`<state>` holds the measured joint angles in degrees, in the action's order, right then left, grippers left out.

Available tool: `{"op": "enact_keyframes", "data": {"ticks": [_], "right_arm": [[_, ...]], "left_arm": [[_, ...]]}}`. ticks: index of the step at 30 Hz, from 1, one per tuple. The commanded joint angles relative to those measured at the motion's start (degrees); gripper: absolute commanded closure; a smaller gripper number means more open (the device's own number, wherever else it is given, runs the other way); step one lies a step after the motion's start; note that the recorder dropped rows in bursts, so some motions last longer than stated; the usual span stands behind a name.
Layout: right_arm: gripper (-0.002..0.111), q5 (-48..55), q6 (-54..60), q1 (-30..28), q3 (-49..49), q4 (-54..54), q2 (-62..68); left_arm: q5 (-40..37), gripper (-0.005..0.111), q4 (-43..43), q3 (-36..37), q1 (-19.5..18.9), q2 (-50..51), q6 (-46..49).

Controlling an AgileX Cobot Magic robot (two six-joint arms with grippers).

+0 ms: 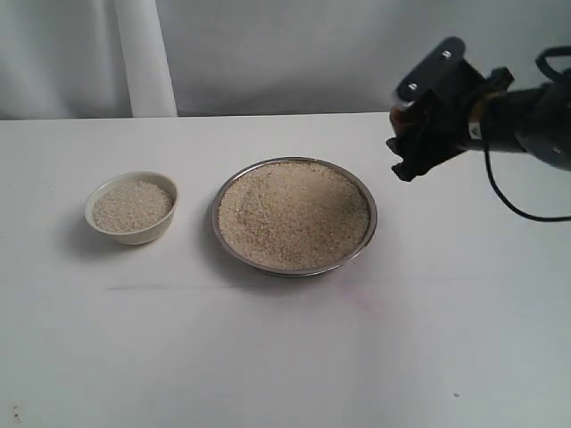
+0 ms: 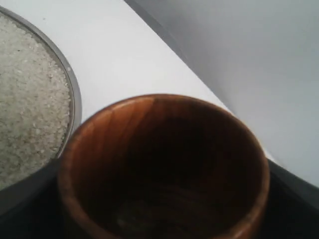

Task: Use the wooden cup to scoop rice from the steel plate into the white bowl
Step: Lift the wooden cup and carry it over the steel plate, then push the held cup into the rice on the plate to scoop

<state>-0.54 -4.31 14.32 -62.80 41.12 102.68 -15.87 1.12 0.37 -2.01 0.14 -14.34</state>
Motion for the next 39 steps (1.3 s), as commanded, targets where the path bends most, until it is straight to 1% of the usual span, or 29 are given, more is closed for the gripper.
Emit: {"op": "enact_keyframes", "data": {"ticks": [1, 2, 5, 8, 9, 11, 13, 14, 16, 17, 21, 35, 39], "right_arm": [[0.108, 17.40, 3.42, 6.06, -8.71, 6.74, -1.05], [0.108, 19.59, 6.22, 7.66, -10.76, 6.93, -1.05], [0.108, 26.26, 21.54, 12.92, -16.31, 6.93, -0.89], [0.108, 32.63, 31.96, 16.54, -20.05, 6.93, 1.32], [0.108, 36.22, 36.31, 17.87, -22.11, 6.93, 3.28], [0.108, 39.87, 40.26, 19.67, -25.83, 7.20, 7.38], [0.108, 45.01, 43.22, 21.52, -28.69, 10.94, 11.64], [0.108, 49.14, 45.15, 22.38, -30.13, 12.91, 14.00], [0.108, 54.51, 46.49, 23.99, -32.35, 16.47, 17.91], [0.108, 55.27, 46.49, 24.35, -32.67, 17.68, 18.93], [0.108, 55.16, 48.19, 25.72, -32.67, 18.25, 22.19], [0.108, 54.00, 47.39, 26.28, -32.67, 17.71, 29.75], [0.108, 50.32, 46.47, 26.28, -32.67, 13.92, 30.39]], "left_arm": [[0.58, 0.107, -0.09, -0.37, 0.27, -0.14, -0.22], [0.58, 0.107, -0.09, -0.37, 0.27, -0.14, -0.22], [0.58, 0.107, -0.09, -0.37, 0.27, -0.14, -0.22], [0.58, 0.107, -0.09, -0.37, 0.27, -0.14, -0.22], [0.58, 0.107, -0.09, -0.37, 0.27, -0.14, -0.22], [0.58, 0.107, -0.09, -0.37, 0.27, -0.14, -0.22], [0.58, 0.107, -0.09, -0.37, 0.27, -0.14, -0.22], [0.58, 0.107, -0.09, -0.37, 0.27, -0.14, -0.22], [0.58, 0.107, -0.09, -0.37, 0.27, -0.14, -0.22], [0.58, 0.107, -0.09, -0.37, 0.27, -0.14, -0.22], [0.58, 0.107, -0.09, -0.37, 0.27, -0.14, -0.22], [0.58, 0.107, -0.09, -0.37, 0.27, -0.14, -0.22], [0.58, 0.107, -0.09, -0.37, 0.27, -0.14, -0.22]]}}
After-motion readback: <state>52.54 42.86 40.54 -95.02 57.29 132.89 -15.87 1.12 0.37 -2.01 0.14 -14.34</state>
